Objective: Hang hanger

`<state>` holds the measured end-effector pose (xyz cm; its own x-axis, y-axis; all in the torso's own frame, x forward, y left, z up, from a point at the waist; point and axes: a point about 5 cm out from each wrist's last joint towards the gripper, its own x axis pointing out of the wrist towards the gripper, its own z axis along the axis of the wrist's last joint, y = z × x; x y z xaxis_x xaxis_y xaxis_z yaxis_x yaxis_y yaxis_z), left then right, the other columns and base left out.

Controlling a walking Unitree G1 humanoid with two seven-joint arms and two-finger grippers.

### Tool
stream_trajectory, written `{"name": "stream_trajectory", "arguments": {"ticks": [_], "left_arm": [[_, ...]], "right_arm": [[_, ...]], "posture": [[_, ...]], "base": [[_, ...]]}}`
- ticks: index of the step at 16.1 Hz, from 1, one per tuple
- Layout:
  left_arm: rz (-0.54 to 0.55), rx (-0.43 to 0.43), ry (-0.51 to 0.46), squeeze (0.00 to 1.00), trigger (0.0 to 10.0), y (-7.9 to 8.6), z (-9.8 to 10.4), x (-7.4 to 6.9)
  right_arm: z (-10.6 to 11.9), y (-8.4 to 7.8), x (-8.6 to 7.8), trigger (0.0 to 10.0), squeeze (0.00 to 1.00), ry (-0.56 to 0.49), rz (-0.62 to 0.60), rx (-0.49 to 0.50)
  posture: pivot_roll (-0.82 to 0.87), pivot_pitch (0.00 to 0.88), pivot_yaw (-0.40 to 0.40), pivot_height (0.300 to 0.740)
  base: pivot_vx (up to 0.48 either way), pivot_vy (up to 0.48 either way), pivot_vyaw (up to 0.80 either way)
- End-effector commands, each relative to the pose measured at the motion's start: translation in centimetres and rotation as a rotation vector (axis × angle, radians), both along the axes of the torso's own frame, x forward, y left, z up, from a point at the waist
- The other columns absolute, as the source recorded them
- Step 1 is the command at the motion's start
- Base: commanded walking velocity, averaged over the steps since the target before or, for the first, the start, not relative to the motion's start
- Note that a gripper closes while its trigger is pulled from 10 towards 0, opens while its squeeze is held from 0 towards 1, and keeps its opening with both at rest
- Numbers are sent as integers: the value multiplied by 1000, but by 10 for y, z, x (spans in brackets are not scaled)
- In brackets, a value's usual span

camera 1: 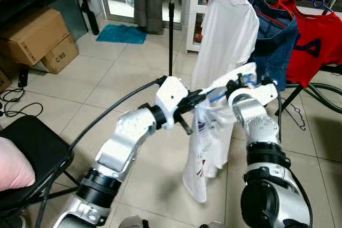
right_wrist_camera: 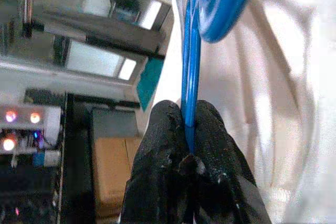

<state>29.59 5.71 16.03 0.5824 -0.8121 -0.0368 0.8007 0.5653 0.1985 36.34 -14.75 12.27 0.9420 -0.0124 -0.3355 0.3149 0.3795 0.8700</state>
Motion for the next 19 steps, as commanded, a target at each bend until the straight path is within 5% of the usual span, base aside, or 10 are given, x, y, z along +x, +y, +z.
{"name": "stream_trajectory", "arguments": {"ticks": [1,2,3,4,5,6,11,15,18,19], "left_arm": [[35,17,-23,0,3765,3,4,3],[51,32,-23,0,4314,4,3,3],[87,67,-1,0,10000,6,-2,6],[92,65,27,0,10000,8,-4,6],[86,39,67,141,10000,8,-5,6],[70,12,104,1000,10000,6,-5,5],[-61,-7,176,1000,10000,-11,-6,-12],[-106,14,156,1000,10000,-2,-1,-20],[-45,-27,92,969,10000,34,21,-13],[-32,-50,96,459,10000,48,28,-13]], "right_arm": [[10,4,1,10000,0,-52,56,-58],[11,6,0,10000,0,-63,77,-80],[14,6,-2,10000,0,-88,102,-97],[15,6,-2,10000,0,-100,109,-96],[18,5,-3,10000,0,-115,114,-91],[20,4,-3,10000,0,-128,118,-87],[26,7,-3,10000,0,-160,138,-79],[28,1,-1,10000,0,-181,148,-134],[39,-10,-1,10000,0,-278,247,-415],[44,-13,-2,10000,0,-320,291,-539]], "posture": [[14,0,-21,740],[14,0,-21,740],[16,0,-21,740],[16,0,-20,740],[16,0,-19,740],[15,0,-18,740],[18,0,-14,740],[26,0,-16,740],[27,0,-16,740],[23,0,-11,740]], "base": [[0,0,0],[0,0,0],[0,0,0],[0,0,0],[0,0,0],[0,0,0],[0,0,0],[0,0,0],[0,0,0],[0,0,0]]}}
